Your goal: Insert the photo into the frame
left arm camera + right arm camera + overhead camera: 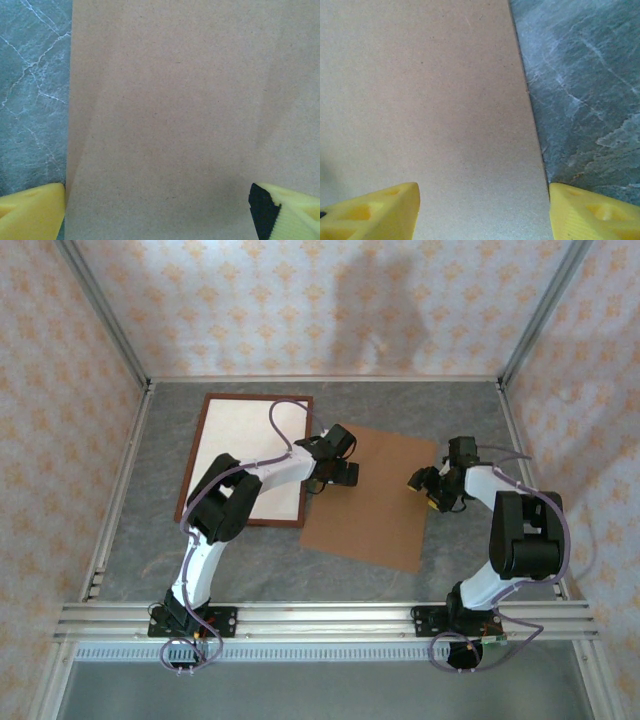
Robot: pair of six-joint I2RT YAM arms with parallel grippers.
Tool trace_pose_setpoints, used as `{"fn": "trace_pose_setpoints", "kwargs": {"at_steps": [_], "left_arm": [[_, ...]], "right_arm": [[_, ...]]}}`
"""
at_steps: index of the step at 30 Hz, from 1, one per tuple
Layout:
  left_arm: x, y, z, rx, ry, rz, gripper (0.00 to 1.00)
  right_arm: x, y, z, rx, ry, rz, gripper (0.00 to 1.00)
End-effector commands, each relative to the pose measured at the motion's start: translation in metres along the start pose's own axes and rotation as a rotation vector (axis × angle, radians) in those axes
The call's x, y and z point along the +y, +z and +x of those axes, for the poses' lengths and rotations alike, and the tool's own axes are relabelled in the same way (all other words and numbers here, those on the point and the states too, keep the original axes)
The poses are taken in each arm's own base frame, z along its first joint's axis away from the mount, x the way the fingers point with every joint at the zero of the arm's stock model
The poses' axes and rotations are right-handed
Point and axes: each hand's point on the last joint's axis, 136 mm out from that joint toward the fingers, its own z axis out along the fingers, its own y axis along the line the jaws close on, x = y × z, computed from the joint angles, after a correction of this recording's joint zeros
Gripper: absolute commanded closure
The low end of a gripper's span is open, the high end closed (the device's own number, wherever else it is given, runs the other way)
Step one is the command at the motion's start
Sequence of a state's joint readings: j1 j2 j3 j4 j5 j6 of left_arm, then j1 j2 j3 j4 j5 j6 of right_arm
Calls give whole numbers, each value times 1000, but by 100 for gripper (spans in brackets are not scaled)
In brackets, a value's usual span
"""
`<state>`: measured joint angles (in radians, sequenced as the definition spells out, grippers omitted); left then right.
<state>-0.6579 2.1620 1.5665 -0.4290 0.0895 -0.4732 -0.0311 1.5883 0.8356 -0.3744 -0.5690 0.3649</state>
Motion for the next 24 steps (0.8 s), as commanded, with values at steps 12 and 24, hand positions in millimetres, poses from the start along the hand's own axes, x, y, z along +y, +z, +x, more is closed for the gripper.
{"fn": "trace_pose_setpoints", "kwargs": {"at_steps": [12, 24], "left_arm": [[-19, 17, 40, 155, -102, 170, 9], [-38, -2, 34, 136, -144, 290, 9]], "right_arm": [[120, -73, 17, -85, -209, -618, 36], [171, -144, 24, -281, -324, -779, 37]]}}
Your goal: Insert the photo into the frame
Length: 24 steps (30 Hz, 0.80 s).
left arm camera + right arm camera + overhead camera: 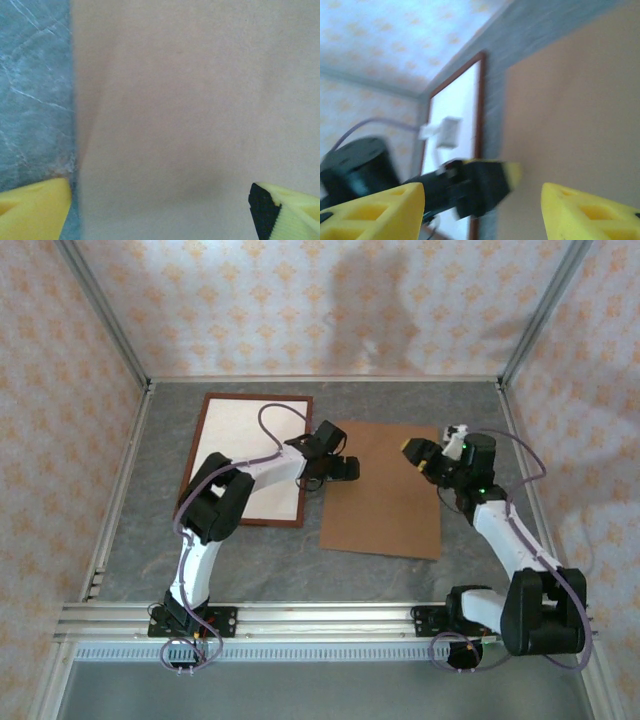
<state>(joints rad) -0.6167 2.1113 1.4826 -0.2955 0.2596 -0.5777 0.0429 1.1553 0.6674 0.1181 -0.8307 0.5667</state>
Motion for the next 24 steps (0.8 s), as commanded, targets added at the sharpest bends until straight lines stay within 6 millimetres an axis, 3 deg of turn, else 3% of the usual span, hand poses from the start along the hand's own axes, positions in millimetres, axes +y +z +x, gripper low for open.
{"fn": "trace_pose_setpoints", "kwargs": {"at_steps": [1, 3, 4, 6, 8, 9, 15, 18, 24], "left_arm": [[-20, 8, 43, 140, -21, 111, 9], [-21, 7, 43, 134, -27, 121, 9], [-20, 6, 43, 130, -28, 115, 9], [-16, 7, 42, 123, -22, 88, 9], [-10, 6, 38, 109, -6, 52, 9], [-8, 5, 36, 102, 3, 34, 9], [-14, -3, 32, 79, 39, 11, 10], [-23, -9, 31, 52, 71, -3, 10], [-38, -11, 34, 33, 112, -17, 11]], "right_arm": [[55, -3, 3, 15, -79, -169, 37], [58, -2, 1, -6, -93, -157, 37], [50, -2, -3, -30, -86, -107, 38], [7, -6, -11, -70, -82, 159, 38], [-52, -25, -20, -87, -76, 525, 35], [-71, -30, -22, -68, -86, 623, 34], [-156, -36, -40, 52, -4, 901, 17], [-180, -34, -39, 121, 17, 972, 15], [-204, -30, -21, 194, 51, 1025, 14]]}}
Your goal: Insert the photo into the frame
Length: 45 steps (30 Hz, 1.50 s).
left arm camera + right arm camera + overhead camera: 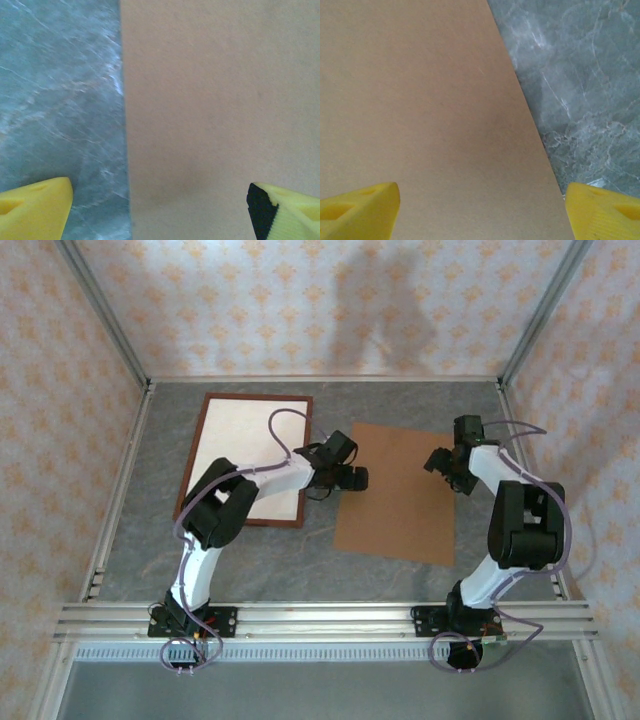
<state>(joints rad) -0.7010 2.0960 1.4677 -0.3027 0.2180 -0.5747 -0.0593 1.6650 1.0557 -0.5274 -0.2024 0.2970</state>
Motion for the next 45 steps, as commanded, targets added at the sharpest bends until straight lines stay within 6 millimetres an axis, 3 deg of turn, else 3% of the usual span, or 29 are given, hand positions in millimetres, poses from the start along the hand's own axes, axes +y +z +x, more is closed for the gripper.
{"fn": "trace_pose_setpoints", "kwargs": {"at_steps": [1, 8, 14, 19, 31, 40, 45], "left_arm": [[-14, -7, 9, 30, 42, -12, 11], [-16, 7, 18, 58, 66, -39, 11], [-8, 7, 18, 49, 67, -72, 10], [-5, -8, 9, -2, 74, -95, 10], [4, -10, 11, -32, 39, -101, 10], [1, -34, -3, -134, 21, -72, 10], [12, -22, -1, -104, 9, -104, 10]], "right_arm": [[-13, 3, 5, 26, -29, 82, 14], [-20, 27, 29, 118, -10, 94, 13], [-11, 34, 48, 177, 6, 9, 14], [-13, 35, 52, 185, 1, 11, 14], [-10, 40, 56, 207, 4, -6, 16], [8, 28, 51, 182, -5, -99, 20], [18, 25, 55, 185, -35, -122, 24]]}}
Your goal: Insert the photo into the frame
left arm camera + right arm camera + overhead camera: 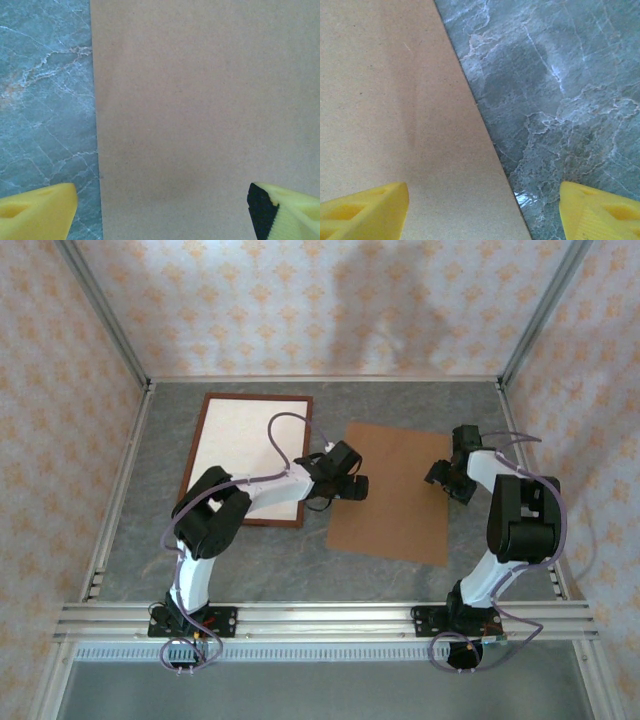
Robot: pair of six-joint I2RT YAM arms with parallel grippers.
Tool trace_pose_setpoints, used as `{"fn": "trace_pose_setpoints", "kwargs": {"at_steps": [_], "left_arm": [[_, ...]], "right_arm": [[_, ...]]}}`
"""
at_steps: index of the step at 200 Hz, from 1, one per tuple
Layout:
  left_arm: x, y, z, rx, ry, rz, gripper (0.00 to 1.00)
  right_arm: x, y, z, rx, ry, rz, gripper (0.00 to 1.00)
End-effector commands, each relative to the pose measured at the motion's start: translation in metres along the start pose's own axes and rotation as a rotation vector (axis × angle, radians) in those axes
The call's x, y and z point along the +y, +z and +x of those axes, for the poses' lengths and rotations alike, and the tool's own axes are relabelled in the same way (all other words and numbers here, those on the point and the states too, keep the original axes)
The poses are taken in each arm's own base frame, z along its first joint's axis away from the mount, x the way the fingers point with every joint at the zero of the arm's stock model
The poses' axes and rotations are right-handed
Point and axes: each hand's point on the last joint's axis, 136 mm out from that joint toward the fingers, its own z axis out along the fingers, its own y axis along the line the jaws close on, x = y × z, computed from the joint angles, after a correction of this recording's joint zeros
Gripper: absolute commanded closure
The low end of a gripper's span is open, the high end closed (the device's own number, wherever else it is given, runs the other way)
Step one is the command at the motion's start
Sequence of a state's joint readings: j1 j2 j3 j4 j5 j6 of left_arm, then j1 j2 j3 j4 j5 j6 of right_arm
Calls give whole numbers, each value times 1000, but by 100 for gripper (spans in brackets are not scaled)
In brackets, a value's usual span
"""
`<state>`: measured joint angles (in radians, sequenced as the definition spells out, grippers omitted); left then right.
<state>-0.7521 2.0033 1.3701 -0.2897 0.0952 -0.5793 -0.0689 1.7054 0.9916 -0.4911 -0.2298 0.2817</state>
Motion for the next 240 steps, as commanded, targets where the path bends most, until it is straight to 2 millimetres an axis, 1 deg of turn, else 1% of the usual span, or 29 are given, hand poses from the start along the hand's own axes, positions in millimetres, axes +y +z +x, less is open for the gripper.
{"fn": "trace_pose_setpoints", "kwargs": {"at_steps": [1, 25, 64, 82, 117, 128, 146, 210, 221, 240], "left_arm": [[10, 3, -12, -29, -29, -39, 10], [11, 16, -5, 8, -25, -48, 10], [-3, 30, 5, 66, -24, 21, 10], [-8, 33, 7, 79, -25, 50, 12], [-13, 37, 12, 101, -29, 76, 15], [-14, 37, 13, 103, -32, 84, 16], [-16, 37, 13, 102, -42, 98, 17], [-12, 38, 14, 109, -67, 106, 17], [-9, 39, 16, 115, -89, 110, 18], [-2, 37, 14, 112, -139, 131, 17]], "right_arm": [[30, 3, 32, 110, -38, -128, 24], [25, 5, 33, 112, -36, -101, 25], [31, 12, 41, 140, -36, -136, 26], [36, 13, 45, 155, -42, -161, 28], [43, 16, 53, 186, -42, -207, 32], [45, 14, 53, 184, -50, -224, 33], [56, 6, 53, 181, -49, -283, 35], [73, -9, 56, 195, -43, -396, 36], [80, -15, 57, 196, -45, -441, 36], [95, -35, 55, 172, -52, -552, 36]]}}
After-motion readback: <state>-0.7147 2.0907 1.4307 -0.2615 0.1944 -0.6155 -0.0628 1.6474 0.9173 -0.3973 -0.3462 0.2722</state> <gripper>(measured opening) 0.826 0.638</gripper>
